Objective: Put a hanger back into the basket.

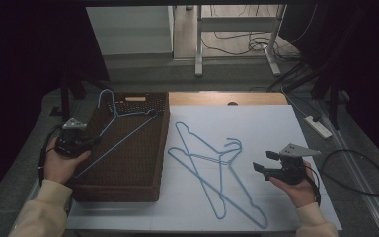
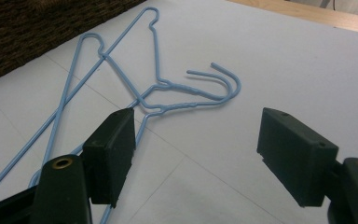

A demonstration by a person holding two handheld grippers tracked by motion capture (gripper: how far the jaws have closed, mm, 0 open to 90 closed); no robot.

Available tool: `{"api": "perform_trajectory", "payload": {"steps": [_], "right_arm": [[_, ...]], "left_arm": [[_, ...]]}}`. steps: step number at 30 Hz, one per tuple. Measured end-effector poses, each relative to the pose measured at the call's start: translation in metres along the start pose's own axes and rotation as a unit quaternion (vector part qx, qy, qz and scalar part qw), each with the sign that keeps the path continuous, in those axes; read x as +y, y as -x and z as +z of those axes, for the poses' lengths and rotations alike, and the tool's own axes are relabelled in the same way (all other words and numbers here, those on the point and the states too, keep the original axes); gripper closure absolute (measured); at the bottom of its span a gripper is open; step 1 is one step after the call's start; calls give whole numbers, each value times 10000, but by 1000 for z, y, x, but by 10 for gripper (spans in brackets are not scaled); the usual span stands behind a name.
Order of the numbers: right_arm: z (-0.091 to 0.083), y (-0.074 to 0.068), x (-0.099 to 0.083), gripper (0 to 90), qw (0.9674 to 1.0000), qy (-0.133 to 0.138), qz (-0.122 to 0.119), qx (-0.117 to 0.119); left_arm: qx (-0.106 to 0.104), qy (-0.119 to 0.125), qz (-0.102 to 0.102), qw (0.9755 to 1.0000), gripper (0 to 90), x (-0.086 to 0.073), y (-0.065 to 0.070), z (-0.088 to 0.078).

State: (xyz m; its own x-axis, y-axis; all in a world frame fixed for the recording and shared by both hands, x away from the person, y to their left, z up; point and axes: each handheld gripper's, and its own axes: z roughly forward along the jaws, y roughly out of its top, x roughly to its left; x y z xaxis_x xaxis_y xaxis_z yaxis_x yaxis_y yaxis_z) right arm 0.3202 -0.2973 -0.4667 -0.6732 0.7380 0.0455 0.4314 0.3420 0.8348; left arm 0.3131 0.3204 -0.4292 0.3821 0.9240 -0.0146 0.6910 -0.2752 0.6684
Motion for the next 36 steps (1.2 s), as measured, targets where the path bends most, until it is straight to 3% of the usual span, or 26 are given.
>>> {"api": "perform_trajectory", "payload": {"steps": [9,15,20,27,32,34,35,36], "right_arm": [[2,0,-1,278,10000,-44,-10,10],[2,-1,-1,277,10000,-69,-30,7],[3,-1,-1,278,10000,-77,-31,8],[3,-1,-1,277,10000,-80,-35,13],[3,0,-1,277,10000,-85,-35,13],[3,0,-1,277,10000,-84,-37,13],[3,0,-1,277,10000,-84,-38,15],[2,0,-1,277,10000,-85,-39,10]], "left_arm": [[90,-393,11,9992,870,1,-1,7],[146,-643,-117,9978,869,3,-1,12],[225,-983,-141,9948,866,4,-1,19],[417,-1426,-119,9888,861,7,0,28],[450,-1450,-109,9883,832,8,0,29],[464,-1395,-99,9891,750,8,1,28],[513,-1264,-93,9906,750,8,1,26],[531,-1185,-90,9915,673,8,2,23]]}}
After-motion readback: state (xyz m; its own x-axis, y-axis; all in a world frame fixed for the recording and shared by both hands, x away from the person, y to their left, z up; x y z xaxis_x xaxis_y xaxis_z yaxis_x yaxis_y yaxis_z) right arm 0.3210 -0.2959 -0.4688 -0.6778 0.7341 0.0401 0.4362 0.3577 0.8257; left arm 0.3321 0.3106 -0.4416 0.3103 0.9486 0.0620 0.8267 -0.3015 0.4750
